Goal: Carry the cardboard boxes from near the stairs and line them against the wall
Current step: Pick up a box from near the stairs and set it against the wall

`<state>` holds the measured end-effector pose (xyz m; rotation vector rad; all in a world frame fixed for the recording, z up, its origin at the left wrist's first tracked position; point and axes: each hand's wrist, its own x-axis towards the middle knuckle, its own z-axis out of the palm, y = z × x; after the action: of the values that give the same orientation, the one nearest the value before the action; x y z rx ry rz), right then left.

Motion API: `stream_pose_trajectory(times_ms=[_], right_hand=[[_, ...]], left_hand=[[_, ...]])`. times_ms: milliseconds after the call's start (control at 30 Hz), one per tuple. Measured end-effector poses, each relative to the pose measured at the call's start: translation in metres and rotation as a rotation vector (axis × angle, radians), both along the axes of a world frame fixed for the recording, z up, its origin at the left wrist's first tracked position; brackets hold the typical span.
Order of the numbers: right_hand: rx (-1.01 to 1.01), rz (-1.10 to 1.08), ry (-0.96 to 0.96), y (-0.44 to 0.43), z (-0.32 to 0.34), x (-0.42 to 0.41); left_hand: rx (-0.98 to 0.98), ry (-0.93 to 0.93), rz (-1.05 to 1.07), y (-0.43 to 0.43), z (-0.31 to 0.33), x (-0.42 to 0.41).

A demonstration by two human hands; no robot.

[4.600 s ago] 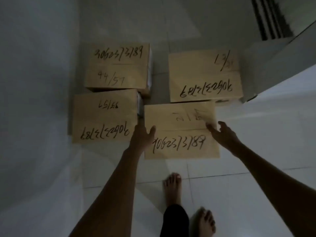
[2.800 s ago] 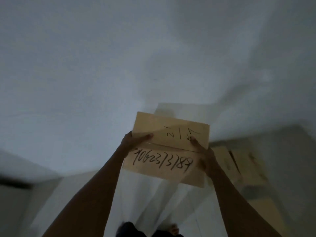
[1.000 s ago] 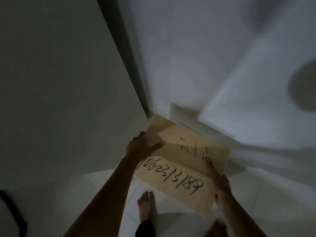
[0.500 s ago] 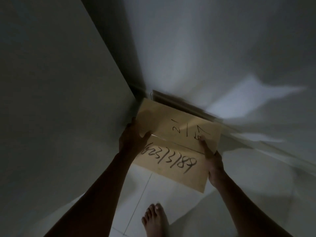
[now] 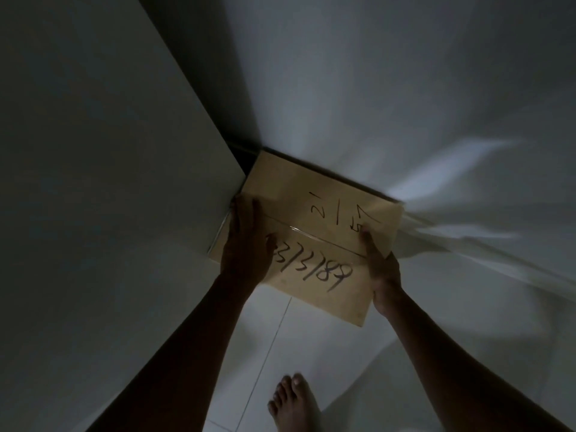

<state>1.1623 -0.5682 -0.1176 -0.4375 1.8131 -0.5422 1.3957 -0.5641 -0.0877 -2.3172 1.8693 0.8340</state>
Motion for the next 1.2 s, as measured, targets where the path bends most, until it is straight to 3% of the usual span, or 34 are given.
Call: stream_pose_trajectory(times_ms=[133,300,400,500,700,833,967,1200], right_hand=[[0.043,0.091,-0.041,-0.008,0.006,-0.009],[0.031,0.264,0.129,-0.021,0.042,-0.030],[-0.027,0.496,0.329,-0.013,0.112,-0.042],[-0.005,0.596,0.465,0.005,0.222,-0.068],[-0.149,0.494,0.521,0.058,0.471,-0.124],[-0.250,0.461,0.642,0.091,0.586,-0.174],[-0.274,0.391,0.715,0.139,0.649,-0.247],[-0.105,0.197,0.850,0.286,0.705,-0.421]], left_hand=[[0.048,-0.081,-0.069,-0.005,0.008,0.005],[0.161,-0.073,-0.124,-0.002,0.046,0.007],[0.125,-0.151,-0.208,0.012,0.100,-0.003],[0.089,-0.142,-0.262,0.029,0.197,-0.023],[-0.003,0.028,-0.221,0.059,0.426,-0.087],[-0.070,0.061,-0.253,0.077,0.532,-0.132],[-0.178,0.102,-0.346,0.093,0.598,-0.194],[-0.189,0.124,-0.594,0.148,0.666,-0.365]])
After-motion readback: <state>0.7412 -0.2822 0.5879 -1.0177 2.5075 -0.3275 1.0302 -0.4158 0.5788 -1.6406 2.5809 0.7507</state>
